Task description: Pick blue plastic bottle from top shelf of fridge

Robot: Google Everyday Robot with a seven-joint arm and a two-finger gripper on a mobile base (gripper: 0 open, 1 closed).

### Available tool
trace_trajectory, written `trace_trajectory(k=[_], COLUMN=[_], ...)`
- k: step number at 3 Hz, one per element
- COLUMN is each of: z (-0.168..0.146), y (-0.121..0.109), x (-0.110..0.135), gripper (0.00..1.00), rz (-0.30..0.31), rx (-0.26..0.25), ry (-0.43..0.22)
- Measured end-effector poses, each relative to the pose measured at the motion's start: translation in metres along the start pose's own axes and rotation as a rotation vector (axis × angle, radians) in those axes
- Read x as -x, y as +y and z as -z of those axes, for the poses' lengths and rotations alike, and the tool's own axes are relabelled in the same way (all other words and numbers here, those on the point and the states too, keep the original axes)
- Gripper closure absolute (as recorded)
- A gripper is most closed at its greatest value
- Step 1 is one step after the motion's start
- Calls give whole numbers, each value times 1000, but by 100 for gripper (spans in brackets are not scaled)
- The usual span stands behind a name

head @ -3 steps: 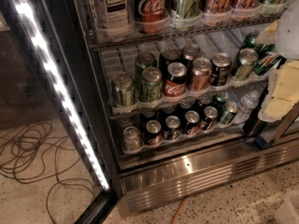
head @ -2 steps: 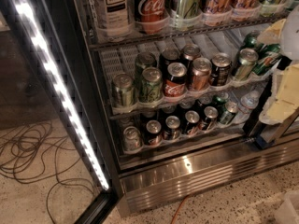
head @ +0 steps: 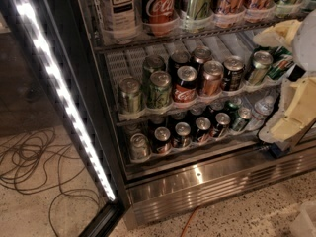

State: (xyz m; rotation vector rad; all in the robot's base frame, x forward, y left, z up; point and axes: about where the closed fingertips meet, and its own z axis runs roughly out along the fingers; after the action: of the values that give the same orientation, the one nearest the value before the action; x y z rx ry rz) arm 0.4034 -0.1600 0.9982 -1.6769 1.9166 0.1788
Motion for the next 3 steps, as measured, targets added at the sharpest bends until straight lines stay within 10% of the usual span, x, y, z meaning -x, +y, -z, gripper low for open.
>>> trace_trajectory(k=[3], z=[-27], y=[6], x=[65], gripper=[0], rz=[37], rx=[79], ry=[-284])
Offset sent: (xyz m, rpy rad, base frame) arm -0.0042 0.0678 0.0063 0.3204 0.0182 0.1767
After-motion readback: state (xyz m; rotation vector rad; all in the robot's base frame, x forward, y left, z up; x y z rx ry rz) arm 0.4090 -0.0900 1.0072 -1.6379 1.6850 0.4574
